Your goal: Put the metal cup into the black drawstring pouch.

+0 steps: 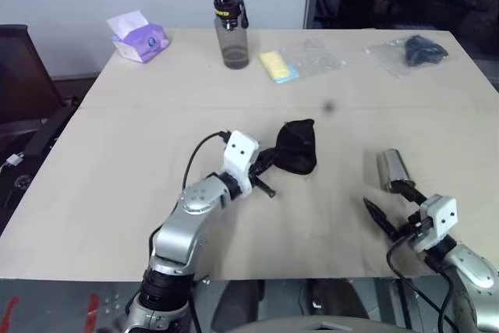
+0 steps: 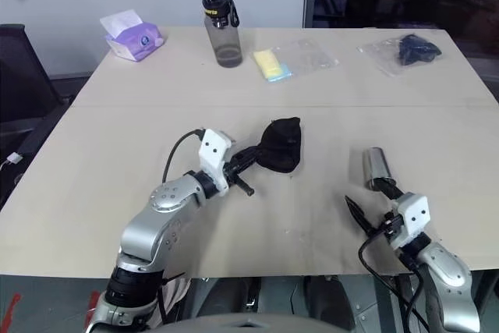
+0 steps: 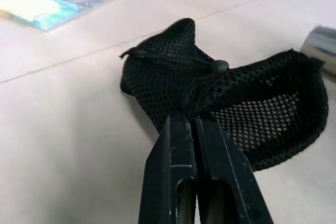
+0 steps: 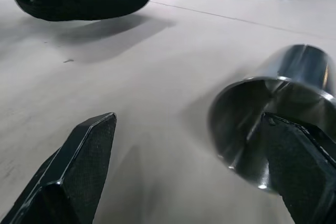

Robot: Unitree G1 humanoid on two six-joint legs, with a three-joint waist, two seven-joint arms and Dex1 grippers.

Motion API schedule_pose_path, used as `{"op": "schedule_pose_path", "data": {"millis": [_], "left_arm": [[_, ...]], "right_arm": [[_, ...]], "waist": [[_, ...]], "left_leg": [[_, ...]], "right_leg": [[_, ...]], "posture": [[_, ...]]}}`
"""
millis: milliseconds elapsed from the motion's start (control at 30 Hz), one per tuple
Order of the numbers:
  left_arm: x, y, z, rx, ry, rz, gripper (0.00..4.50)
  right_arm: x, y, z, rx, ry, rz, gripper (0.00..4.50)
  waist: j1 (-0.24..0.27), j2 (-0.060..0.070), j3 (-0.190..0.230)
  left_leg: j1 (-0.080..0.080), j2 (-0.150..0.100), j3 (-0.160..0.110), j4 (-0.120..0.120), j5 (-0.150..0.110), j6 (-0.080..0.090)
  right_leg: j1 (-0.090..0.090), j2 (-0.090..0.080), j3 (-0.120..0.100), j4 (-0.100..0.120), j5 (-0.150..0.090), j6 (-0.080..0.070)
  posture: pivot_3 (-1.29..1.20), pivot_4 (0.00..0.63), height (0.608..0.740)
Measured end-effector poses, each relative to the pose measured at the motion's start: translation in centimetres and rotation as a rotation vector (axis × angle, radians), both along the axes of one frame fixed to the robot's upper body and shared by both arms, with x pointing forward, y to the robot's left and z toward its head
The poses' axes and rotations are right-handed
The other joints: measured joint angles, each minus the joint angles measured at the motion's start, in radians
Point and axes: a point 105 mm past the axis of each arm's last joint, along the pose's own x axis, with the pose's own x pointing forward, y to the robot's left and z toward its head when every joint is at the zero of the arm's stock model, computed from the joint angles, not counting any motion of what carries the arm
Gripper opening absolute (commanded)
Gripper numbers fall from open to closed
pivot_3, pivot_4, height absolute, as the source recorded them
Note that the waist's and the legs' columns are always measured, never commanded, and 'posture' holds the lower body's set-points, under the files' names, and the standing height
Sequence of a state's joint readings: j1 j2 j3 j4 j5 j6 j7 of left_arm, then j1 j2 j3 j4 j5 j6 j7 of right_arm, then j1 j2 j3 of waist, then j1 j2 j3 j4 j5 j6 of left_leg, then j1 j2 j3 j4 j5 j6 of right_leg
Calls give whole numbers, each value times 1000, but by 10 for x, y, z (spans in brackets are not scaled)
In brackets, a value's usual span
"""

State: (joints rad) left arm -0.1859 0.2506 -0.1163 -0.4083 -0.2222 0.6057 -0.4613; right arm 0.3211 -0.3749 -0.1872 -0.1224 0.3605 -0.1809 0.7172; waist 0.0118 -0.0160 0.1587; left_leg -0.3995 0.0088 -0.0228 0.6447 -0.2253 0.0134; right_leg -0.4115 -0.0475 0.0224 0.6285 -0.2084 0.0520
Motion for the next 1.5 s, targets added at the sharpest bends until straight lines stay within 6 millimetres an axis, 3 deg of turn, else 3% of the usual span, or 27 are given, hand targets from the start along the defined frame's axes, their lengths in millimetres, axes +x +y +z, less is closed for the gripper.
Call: {"op": "schedule_pose_path", "data": {"millis": [367, 567, 867, 967, 1067, 1100, 1133, 1167, 1233, 1333, 1500], "left_arm": [[6, 2, 13, -43, -1, 5, 24], [5, 2, 12, -33, 0, 0, 24], [6, 2, 12, -35, -4, 10, 24], [6, 3, 12, -34, -5, 19, 0], [7, 3, 13, -36, -4, 23, 0], [7, 3, 13, -36, -3, 24, 0], [8, 2, 13, -37, 5, 33, 0], [9, 2, 13, -35, 7, 34, 0], [13, 3, 15, -14, 26, 41, 0], [20, 2, 26, -5, 22, 38, 0], [30, 3, 31, -5, 38, 46, 0]], "right_arm": [[-14, -16, 9, 45, -26, -67, 4500], [1, -38, 12, -9, -47, -137, 4500], [26, -20, 6, 74, -37, -142, 4500], [32, -24, 6, 90, -40, -189, 3594], [30, -26, 6, 79, -46, -198, 2192], [30, -26, 6, 77, -45, -198, 2001], [26, -27, 2, 50, -38, -200, 1275], [25, -27, 3, 48, -38, -199, 1093], [28, -23, 16, 51, -64, -206, 215], [35, -7, 53, 32, -180, -150, 66], [34, 15, 49, -79, -172, -46, 66]], "waist": [[-1, 0, 0], [-1, 0, 0], [-1, 0, 0], [1, 0, 0], [1, 0, 0], [1, 0, 0], [0, 0, 0], [0, 0, 0], [-3, 1, 0], [-10, 0, 0], [-10, 0, 0]], "left_leg": [[0, 0, 0, 0, 0, 0], [0, 0, 0, 1, 0, 0], [0, 0, 0, 1, 0, 0], [0, 0, 0, 1, 0, 0], [0, 0, 0, 1, 0, 0], [0, 0, 0, 1, 0, 0], [0, 0, 0, 1, 0, 0], [0, 0, 0, 1, 0, 0], [0, 0, 0, 1, 0, 0], [1, 0, 0, 3, 0, 0], [0, -1, -1, 2, 0, 0]], "right_leg": [[0, 0, 0, 0, 0, 0], [0, 0, 1, 0, 0, 0], [0, 1, 1, 0, 0, 0], [0, 0, 1, 0, 0, -1], [0, 0, 1, 0, 0, -1], [0, 0, 1, 0, 0, -1], [0, 0, 1, 0, 0, 0], [0, 0, 1, 0, 0, 0], [0, 1, 1, 2, 0, 0], [0, 1, 1, 4, 0, 0], [0, 1, 1, 4, 0, 0]], "posture": [[0, 150, 740], [0, 150, 740], [0, 150, 740], [0, 150, 740], [0, 150, 740], [0, 150, 740], [0, 150, 740], [0, 150, 740], [0, 150, 740], [0, 150, 740], [0, 150, 740]]}}
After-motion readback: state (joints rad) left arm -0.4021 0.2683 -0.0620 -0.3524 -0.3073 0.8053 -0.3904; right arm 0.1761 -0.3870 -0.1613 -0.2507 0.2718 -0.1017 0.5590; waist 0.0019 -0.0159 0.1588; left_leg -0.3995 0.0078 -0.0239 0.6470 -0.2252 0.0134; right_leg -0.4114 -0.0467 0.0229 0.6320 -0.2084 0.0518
